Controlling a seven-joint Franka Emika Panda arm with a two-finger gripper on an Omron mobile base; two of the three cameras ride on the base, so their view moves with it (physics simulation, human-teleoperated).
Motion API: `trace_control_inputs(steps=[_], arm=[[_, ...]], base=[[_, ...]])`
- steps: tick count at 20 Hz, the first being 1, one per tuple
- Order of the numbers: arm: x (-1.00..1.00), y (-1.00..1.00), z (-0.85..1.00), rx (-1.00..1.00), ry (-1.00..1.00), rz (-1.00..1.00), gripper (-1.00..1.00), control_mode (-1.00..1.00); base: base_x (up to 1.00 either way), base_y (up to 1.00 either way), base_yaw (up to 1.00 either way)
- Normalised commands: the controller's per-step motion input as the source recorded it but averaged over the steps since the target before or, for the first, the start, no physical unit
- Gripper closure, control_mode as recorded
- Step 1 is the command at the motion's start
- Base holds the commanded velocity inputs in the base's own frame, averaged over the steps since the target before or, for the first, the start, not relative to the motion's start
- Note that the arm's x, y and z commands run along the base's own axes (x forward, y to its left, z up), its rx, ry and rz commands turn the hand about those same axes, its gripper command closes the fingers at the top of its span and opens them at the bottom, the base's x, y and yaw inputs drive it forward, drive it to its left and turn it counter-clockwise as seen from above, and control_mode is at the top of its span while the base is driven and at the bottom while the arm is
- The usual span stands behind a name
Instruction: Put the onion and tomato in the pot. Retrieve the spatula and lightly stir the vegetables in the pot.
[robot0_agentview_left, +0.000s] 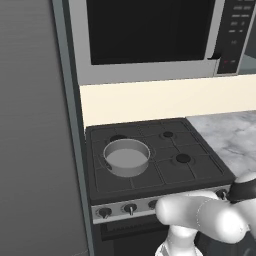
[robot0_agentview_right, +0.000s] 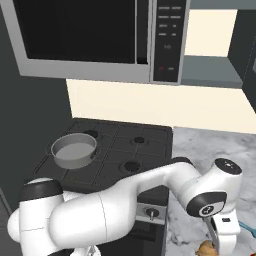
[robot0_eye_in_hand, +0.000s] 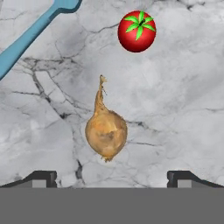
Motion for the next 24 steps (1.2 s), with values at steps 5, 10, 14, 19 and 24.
trace_control_inputs(steps=[5, 10, 14, 19, 24], arm=[[0.05, -0.22, -0.19, 0.0, 0.0, 0.0, -1.0, -1.0], [0.3, -0.06, -0.19, 0.0, 0.0, 0.0, -1.0, -1.0], [0.03, 0.0, -0.19, 0.0, 0.03, 0.0, -1.0, -1.0], [-0.11, 0.0, -0.23, 0.0, 0.05, 0.0, -1.0, -1.0], [-0.05, 0.0, -0.22, 0.0, 0.01, 0.0, -1.0, -1.0]], base=[[0.0, 0.0, 0.0], [0.0, 0.0, 0.0], [0.0, 0.0, 0.0], [0.0, 0.0, 0.0], [0.0, 0.0, 0.0]])
